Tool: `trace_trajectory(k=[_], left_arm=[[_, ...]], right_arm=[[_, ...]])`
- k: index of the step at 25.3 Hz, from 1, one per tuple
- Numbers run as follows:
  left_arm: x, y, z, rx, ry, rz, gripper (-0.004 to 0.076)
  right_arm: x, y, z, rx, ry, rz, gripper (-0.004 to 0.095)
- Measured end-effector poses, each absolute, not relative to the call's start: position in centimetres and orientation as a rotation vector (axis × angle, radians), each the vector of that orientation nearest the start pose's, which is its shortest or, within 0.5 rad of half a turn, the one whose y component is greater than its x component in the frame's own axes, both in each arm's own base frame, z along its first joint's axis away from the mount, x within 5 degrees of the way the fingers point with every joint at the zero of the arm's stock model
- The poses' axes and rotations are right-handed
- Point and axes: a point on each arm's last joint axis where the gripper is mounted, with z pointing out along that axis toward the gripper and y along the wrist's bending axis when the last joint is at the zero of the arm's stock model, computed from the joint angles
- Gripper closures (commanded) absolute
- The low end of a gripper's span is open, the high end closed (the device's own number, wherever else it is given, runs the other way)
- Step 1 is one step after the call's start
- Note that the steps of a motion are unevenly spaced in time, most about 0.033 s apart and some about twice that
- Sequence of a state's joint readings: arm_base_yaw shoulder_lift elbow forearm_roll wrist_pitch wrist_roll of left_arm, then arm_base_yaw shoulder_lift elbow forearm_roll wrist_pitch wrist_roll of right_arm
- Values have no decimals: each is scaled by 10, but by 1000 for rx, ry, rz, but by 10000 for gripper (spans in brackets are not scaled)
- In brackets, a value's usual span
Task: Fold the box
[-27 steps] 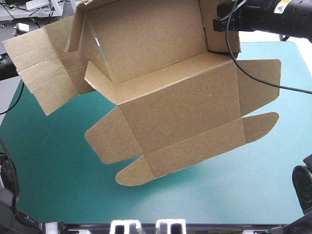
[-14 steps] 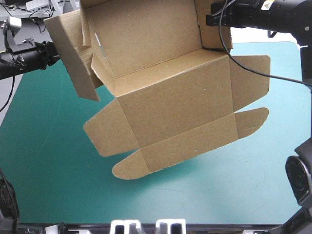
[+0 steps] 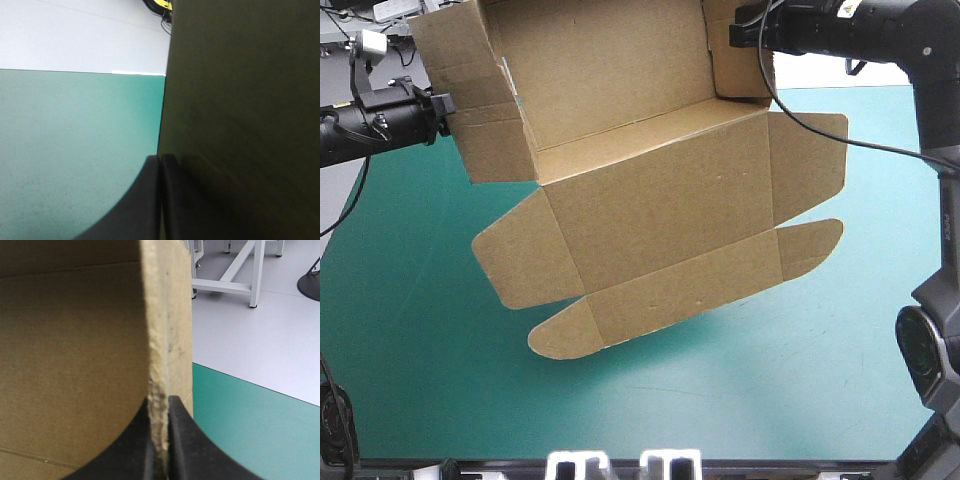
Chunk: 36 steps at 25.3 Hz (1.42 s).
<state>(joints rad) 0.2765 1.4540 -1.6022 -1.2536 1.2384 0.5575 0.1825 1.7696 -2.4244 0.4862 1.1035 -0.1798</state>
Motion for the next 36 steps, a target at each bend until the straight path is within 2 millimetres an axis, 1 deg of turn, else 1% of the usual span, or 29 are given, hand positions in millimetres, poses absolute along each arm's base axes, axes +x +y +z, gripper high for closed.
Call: trace_trajectory(k=[9,14,21,23,25,27,30,31,34,36], left_arm=[[284,-5,476,207,1880,-1120,734],[284,-12,478,227,1867,-1150,734],[284,-16,478,239,1868,-1160,731],[284,-16,478,239,1868,-1160,713],[284,-16,478,239,1868,-1160,668],[284,-16,478,239,1868,-1160,604],[284,-16,478,239,1869,-1158,470],[284,-16,478,243,1872,-1151,412],[284,-16,477,248,1876,-1141,305],[284,-16,477,249,1880,-1137,275]], right_arm=[[345,102,541,-411,1873,571,917],[360,105,527,-411,1909,571,917],[367,106,520,-412,1924,571,917],[369,106,519,-411,1927,571,917],[369,107,518,-411,1929,572,917],[371,107,517,-409,1930,572,917],[375,107,514,-408,1937,572,917],[375,108,513,-408,1940,573,917],[377,108,512,-408,1943,573,917],[377,108,512,-408,1943,573,917]])
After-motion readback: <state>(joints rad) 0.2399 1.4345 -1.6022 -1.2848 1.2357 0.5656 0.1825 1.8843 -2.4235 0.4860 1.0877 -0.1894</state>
